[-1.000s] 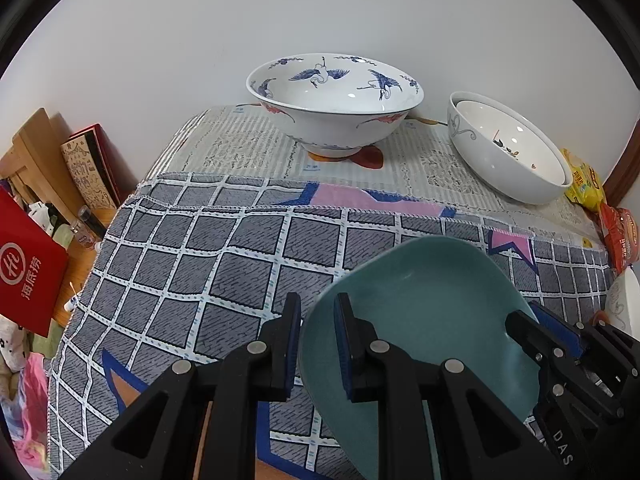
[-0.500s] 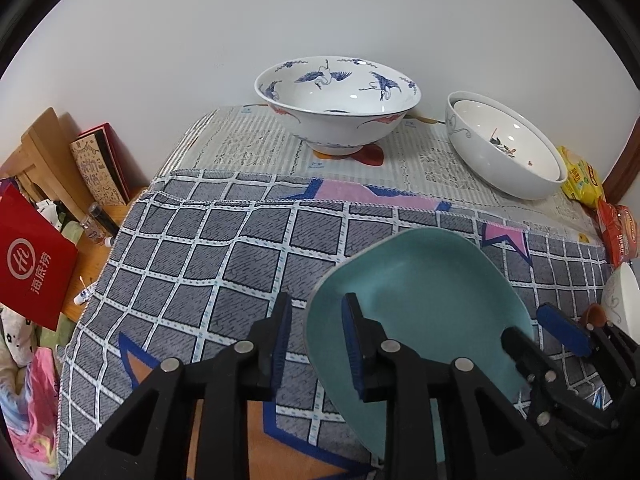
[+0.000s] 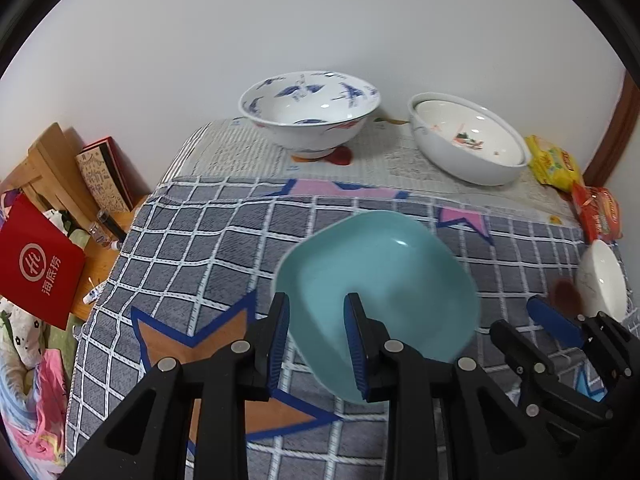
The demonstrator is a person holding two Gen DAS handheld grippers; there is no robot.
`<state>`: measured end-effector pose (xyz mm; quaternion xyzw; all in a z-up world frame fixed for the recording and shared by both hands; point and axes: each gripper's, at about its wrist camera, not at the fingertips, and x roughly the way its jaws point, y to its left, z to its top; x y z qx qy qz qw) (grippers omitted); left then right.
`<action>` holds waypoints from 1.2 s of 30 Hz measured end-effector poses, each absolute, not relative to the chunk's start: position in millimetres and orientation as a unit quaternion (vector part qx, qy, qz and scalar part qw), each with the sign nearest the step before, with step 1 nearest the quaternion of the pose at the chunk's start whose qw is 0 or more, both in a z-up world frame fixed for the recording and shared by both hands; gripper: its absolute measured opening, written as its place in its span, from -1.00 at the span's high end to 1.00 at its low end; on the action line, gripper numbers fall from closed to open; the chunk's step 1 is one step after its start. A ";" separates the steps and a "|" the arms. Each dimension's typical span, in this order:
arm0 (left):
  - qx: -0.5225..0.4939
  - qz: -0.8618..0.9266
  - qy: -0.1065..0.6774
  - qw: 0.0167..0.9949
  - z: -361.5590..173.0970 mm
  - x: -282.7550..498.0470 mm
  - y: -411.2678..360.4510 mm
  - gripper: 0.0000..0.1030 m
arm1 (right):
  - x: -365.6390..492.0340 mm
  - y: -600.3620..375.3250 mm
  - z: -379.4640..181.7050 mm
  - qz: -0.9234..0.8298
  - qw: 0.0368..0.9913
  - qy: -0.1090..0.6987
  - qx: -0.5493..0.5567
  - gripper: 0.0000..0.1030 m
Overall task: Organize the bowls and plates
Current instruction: 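Lower the teal plate onto the plate stack and open both grippers, then move both grippers toward the small brown clay bowls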
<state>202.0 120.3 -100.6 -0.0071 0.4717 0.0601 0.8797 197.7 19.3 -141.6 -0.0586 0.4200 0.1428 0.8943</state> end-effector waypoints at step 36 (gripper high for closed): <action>0.070 0.007 0.470 0.880 -102.4 170.8 -81.1 -0.28 | 66.0 -283.8 -128.4 -0.066 0.896 0.434 0.067 -0.10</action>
